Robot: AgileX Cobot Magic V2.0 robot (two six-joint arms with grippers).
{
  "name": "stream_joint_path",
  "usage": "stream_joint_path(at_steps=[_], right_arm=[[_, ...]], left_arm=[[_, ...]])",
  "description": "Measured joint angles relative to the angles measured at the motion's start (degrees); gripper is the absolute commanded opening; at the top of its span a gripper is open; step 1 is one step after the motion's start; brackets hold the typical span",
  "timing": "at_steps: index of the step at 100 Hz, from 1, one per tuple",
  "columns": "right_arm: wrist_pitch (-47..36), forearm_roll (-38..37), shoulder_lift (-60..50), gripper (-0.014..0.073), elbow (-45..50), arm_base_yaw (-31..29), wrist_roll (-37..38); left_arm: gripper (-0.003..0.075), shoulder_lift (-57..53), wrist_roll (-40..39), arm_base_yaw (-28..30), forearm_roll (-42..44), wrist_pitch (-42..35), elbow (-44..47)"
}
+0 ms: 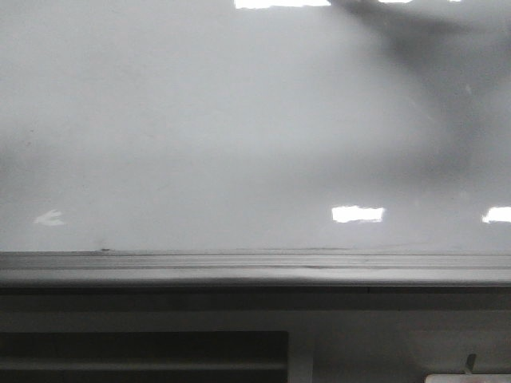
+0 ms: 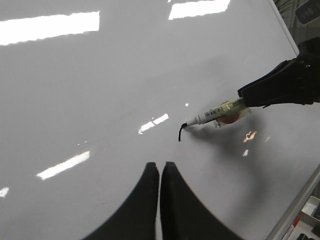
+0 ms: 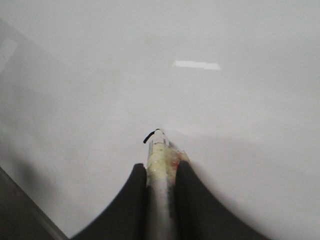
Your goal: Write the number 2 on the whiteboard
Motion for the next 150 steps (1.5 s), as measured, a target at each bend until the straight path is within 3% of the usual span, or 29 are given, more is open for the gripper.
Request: stream_joint_path(at_steps=[32, 50, 72, 97, 106, 130, 150], right_arm=[[-2.37, -7.89, -6.67, -0.0063, 6.99, 0.00, 9.14], [1.42, -7.77, -5.57, -0.0063, 8.56, 0.00, 9.72], [5.91, -1.21, -0.22, -0.0063, 8.56, 0.27, 5.34], [4.55, -0.63, 0.86, -0.0062, 8.79, 2.57, 5.11], [3.32, -5.22, -1.17, -0.0062, 9.36, 2.68, 10.66], [1.18, -28.93, -10.65, -0.0062, 10.09, 2.68, 31.36], [3.21, -33.50, -15.70, -0.0062, 10.32, 2.68, 36.89]], left_arm=[[-0.0020, 0.00, 0.00, 0.00, 0.00, -0.09, 0.00], [-0.0020, 0.00, 0.00, 0.00, 0.00, -0.09, 0.00], [-0.0020, 0.00, 0.00, 0.00, 0.00, -0.09, 0.00], [-0.0020, 0.00, 0.00, 0.00, 0.00, -0.09, 0.00], [-0.0020, 0.00, 0.00, 0.00, 0.00, -0.09, 0.00], [-0.0020, 0.00, 0.00, 0.00, 0.00, -0.09, 0.00], [-0.0020, 0.00, 0.00, 0.00, -0.29, -0.09, 0.00]])
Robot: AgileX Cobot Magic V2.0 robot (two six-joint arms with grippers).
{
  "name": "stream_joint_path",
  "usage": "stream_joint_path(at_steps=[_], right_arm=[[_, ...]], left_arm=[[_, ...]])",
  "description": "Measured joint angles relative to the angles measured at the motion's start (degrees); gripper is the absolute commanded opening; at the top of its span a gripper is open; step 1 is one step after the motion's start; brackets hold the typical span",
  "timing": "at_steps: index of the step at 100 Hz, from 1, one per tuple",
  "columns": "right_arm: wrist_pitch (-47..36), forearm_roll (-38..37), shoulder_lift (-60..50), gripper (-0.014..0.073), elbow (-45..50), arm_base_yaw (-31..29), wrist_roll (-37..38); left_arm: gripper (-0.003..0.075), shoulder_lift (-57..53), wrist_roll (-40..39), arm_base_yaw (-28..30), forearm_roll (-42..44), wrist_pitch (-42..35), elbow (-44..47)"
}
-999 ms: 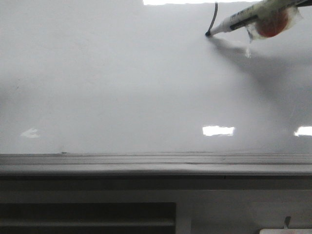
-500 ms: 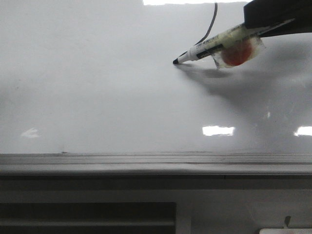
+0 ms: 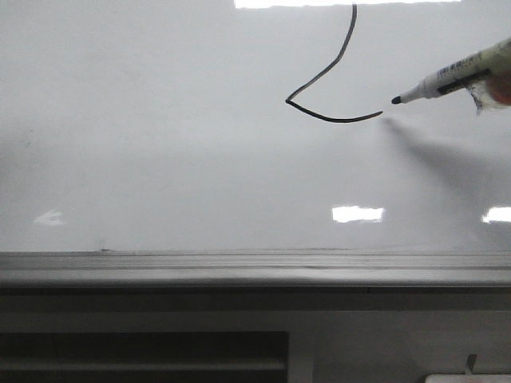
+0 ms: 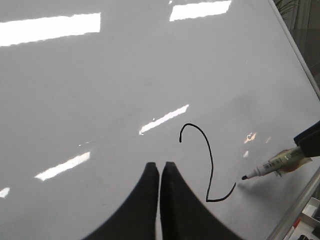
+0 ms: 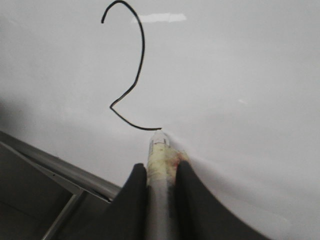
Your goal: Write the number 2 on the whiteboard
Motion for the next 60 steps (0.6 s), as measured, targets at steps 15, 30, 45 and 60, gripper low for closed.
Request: stream_joint_path(at_steps=[15, 30, 45, 60], right_arm=[[3.46, 2.08, -2.67, -0.0062, -2.27, 0.00, 0.26], [6.00, 3.60, -2.52, -0.0066, -5.66, 0.00, -0.39], [11.04, 7.34, 0.40, -0.0066, -8.51, 0.00, -5.34], [15.56, 9.77, 3.41, -0.0066, -10.81, 0.00, -8.96]], left_arm=[[-0.0020, 0.00, 0.00, 0.00, -1.28, -0.03, 0.00], [-0.0019, 0.74, 0.00, -1.52, -1.55, -0.03, -0.12], [0.0020, 5.14, 0.00, -6.69, -1.59, 0.74, -2.56], [0.0226, 11.72, 0.00, -12.38, -0.49, 2.03, -6.48]])
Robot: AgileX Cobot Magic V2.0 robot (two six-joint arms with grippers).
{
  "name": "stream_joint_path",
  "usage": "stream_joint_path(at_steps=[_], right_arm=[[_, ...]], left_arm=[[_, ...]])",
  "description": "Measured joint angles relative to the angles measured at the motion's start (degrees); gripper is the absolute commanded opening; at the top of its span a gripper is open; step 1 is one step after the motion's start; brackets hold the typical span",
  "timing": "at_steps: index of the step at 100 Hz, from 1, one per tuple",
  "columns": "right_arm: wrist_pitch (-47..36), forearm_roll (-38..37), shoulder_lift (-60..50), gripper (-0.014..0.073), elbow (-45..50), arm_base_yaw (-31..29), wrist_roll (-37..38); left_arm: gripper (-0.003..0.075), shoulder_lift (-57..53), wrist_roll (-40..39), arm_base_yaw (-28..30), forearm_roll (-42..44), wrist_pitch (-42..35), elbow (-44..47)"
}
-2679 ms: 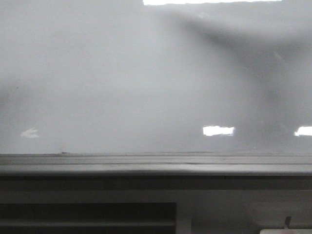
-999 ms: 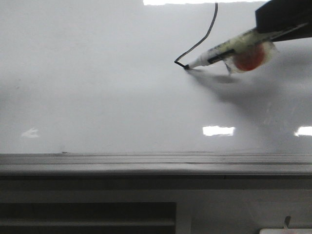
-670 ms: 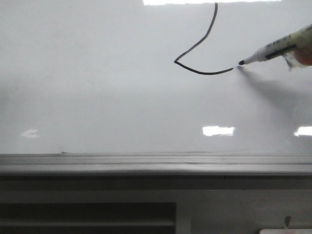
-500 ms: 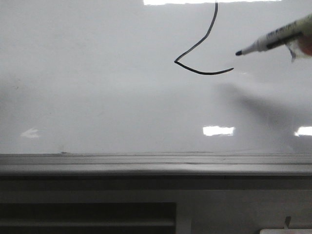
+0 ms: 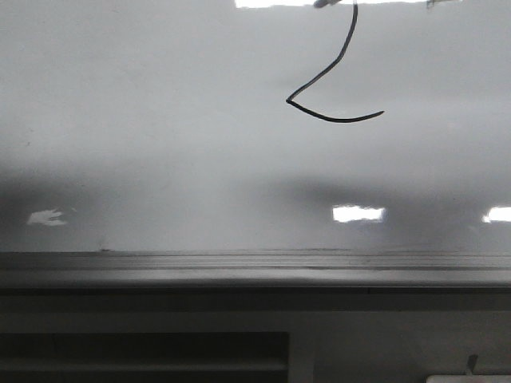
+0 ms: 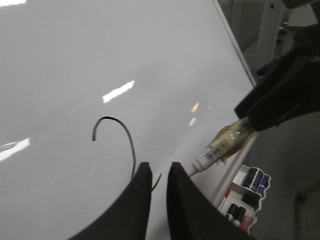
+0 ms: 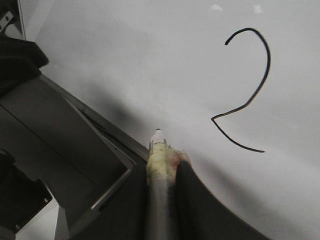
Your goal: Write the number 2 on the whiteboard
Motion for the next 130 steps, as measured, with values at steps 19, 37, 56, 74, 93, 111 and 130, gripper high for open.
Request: stream_joint_path(at_steps=[19, 37, 56, 74, 93, 111, 130], right_arm=[[3.79, 0.24, 2.42, -0.0066, -2.66, 0.00, -2.40], [6.36, 0.33, 2.67, -0.0066, -3.56, 0.00, -4.15], [9.71, 0.46, 3.94, -0.0066, -3.82, 0.00, -5.59], [11.32, 2.41, 4.97, -0.0066, -4.40, 0.00, -7.67], [12.79, 2.71, 4.97, -0.0066, -4.45, 0.00, -8.39], [13.63, 2.96, 4.97, -0.0066, -4.45, 0.00, -9.06], [14.20, 3.30, 5.11, -0.0066, -4.45, 0.00, -10.37]], left_arm=[[0.0376, 7.19, 0.00, -4.57, 2.14, 0.69, -3.67], [0.0375, 11.99, 0.23, -6.78, 4.33, 1.35, -5.08], [0.0367, 15.77, 2.50, -8.68, 5.08, 2.95, -7.92], [0.0365, 17.87, 2.96, -8.92, 5.96, 3.98, -8.40], [0.0291, 18.28, 2.96, -8.92, 6.08, 4.62, -8.40], [0.0128, 18.28, 2.96, -9.03, 6.30, 5.02, -8.40], [0.0024, 18.28, 4.10, -9.16, 7.42, 6.12, -8.40]])
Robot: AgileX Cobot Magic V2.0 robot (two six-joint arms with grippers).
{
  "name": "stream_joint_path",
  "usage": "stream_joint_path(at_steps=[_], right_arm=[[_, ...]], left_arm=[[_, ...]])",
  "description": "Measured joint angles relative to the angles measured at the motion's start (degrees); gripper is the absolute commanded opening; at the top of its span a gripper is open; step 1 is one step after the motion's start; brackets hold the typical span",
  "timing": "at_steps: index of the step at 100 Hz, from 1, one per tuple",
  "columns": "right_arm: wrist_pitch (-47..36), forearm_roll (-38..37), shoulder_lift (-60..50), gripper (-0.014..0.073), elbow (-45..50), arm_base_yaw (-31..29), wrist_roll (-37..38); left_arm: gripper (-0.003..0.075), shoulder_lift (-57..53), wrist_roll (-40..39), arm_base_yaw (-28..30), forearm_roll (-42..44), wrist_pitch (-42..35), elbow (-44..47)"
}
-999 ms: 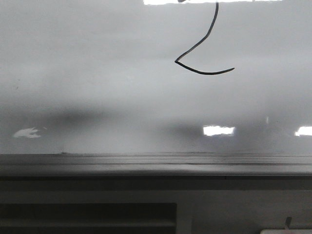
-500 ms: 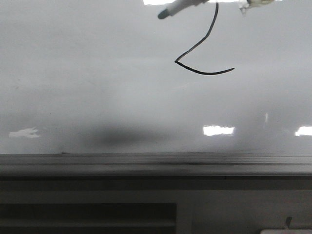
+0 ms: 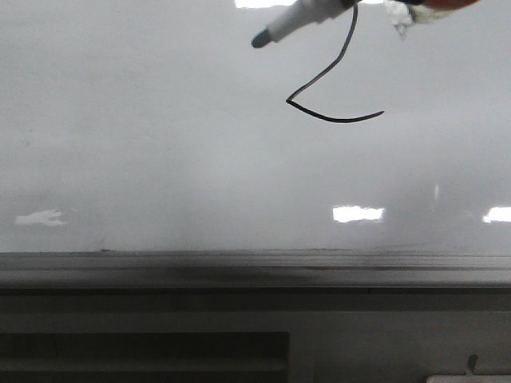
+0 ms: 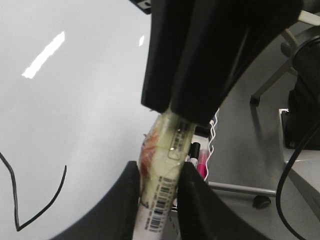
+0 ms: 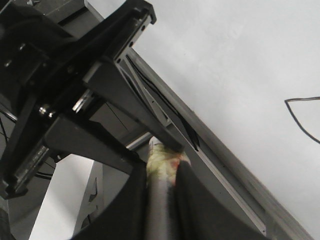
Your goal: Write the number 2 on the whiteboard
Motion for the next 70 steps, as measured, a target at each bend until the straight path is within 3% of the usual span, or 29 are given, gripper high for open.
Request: stream_joint_path(at_steps=[6, 15, 22, 34, 38, 45, 70], right_arm=[[0.25, 0.00, 0.12, -0.0066, 0.00, 0.00, -0.15], [0.51, 0.00, 0.12, -0.0054, 0.00, 0.00, -0.15], [0.64, 0.00, 0.12, 0.0004, 0.00, 0.00, -0.15], [0.13, 0.59, 0.12, 0.0192, 0.00, 0.00, -0.15], [-0.23, 0.68, 0.12, 0.0297, 0.00, 0.00, -0.15], [-0.77, 0.83, 0.12, 0.0382, 0.00, 0.00, 0.41], [-10.33, 0.71, -3.98, 0.0394, 0.00, -0.75, 2.42]], left_arm=[[-0.0019, 0.00, 0.54, -0.02, 0.46, 0.25, 0.00], [-0.0020, 0.00, 1.17, -0.02, 0.91, 0.70, 0.00], [-0.0020, 0.00, 1.24, -0.14, 1.04, 0.78, 0.00], [-0.0020, 0.00, 0.95, -0.14, 0.47, 0.78, 0.00], [-0.0020, 0.00, 0.55, -0.17, 0.36, 0.78, -0.06], [-0.0020, 0.00, -0.10, -0.17, 0.13, 0.34, -0.06], [-0.0020, -4.97, -6.54, 5.95, -0.58, -3.58, 3.80]])
